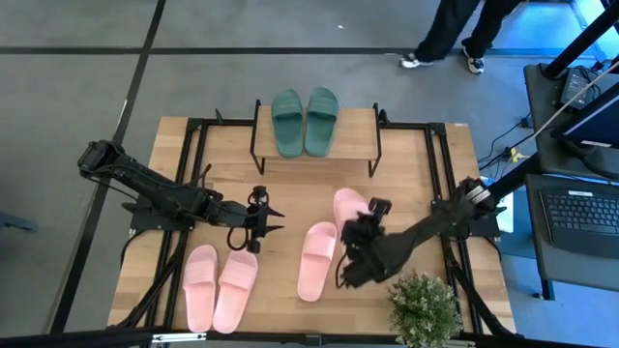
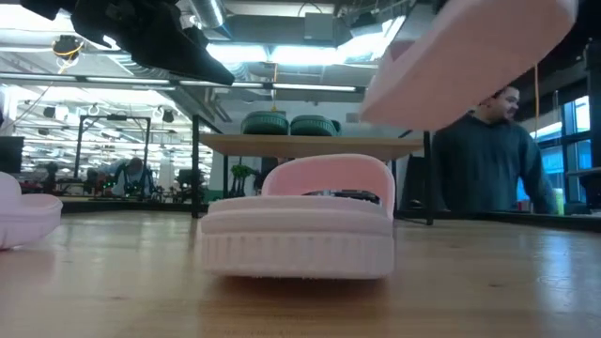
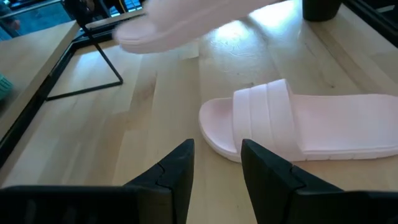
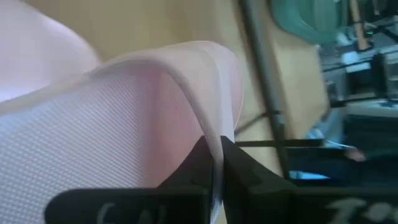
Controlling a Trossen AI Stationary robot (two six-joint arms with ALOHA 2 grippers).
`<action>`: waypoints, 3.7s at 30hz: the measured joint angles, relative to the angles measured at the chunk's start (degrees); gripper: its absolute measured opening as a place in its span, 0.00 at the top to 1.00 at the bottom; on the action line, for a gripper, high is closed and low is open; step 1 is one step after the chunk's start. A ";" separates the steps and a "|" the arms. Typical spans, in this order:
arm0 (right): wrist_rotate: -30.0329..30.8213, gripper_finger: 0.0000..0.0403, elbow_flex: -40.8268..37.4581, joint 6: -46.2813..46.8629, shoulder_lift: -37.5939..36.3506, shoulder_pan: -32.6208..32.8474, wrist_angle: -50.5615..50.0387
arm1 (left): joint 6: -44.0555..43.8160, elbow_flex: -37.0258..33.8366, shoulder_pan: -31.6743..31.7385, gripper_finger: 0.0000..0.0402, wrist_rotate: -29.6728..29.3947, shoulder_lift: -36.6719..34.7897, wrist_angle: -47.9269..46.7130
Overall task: Pick and place slides into the shelf
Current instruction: Put the pink slide under the shelf
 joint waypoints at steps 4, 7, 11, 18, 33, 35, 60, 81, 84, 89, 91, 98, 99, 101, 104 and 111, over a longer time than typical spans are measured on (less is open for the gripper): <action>2.47 0.97 -7.06 -0.35 -3.56 -3.35 0.24 | 0.00 0.00 0.02 0.69 0.00 0.00 0.02; 2.45 0.97 -14.17 -2.86 -6.21 -6.13 5.69 | 0.02 0.00 0.02 0.69 -0.01 0.00 0.25; 1.47 0.97 -23.28 -12.54 -9.25 -9.84 21.69 | 0.01 0.00 0.02 0.69 -0.02 0.00 0.32; -0.27 0.97 -31.82 -24.16 -10.05 -17.58 40.19 | -0.02 0.00 0.02 0.69 -0.04 0.00 0.49; -0.17 0.97 -42.19 -30.32 -10.05 -26.24 57.05 | -1.46 0.00 0.02 0.69 -0.04 0.00 0.47; -0.18 0.97 -42.44 -30.34 -10.05 -26.61 57.04 | -1.48 0.00 0.04 0.69 -0.04 0.00 0.47; -1.44 0.84 -42.46 -30.34 -10.02 -29.80 57.84 | -1.66 0.00 0.02 0.69 -0.06 0.00 0.43; -1.15 0.83 -42.53 -39.44 -9.96 -31.97 62.82 | -1.64 0.00 0.03 0.69 -0.04 -0.01 -0.02; -1.09 0.83 -42.53 -42.25 -9.96 -32.49 62.82 | -1.64 0.00 0.03 0.69 -0.05 0.00 -0.30; -1.09 0.83 -42.53 -46.33 -9.96 -33.00 62.85 | -1.66 0.00 0.03 0.69 -0.05 0.00 -0.50; -1.09 0.83 -42.53 -48.09 -9.96 -33.04 62.92 | -1.64 0.00 0.04 0.69 -0.04 -0.01 -0.49; -1.11 0.83 -42.53 -49.62 -9.96 -33.04 62.99 | -1.64 0.00 0.03 0.69 -0.04 -0.01 -0.49; -1.11 0.83 -42.53 -49.59 -9.96 -33.04 63.01 | -1.64 0.00 0.04 0.69 -0.04 -0.02 -0.49; -1.13 0.83 -42.53 -49.61 -9.96 -33.04 63.07 | -1.66 0.00 0.04 0.69 -0.04 0.00 -0.47; -1.16 0.83 -42.53 -49.64 -9.96 -33.04 63.08 | -1.64 0.00 0.04 0.69 -0.04 -0.01 -0.48; -2.72 0.75 -42.53 -49.57 -9.96 -33.04 63.14 | -1.66 0.00 0.02 0.69 -0.04 -0.02 -0.47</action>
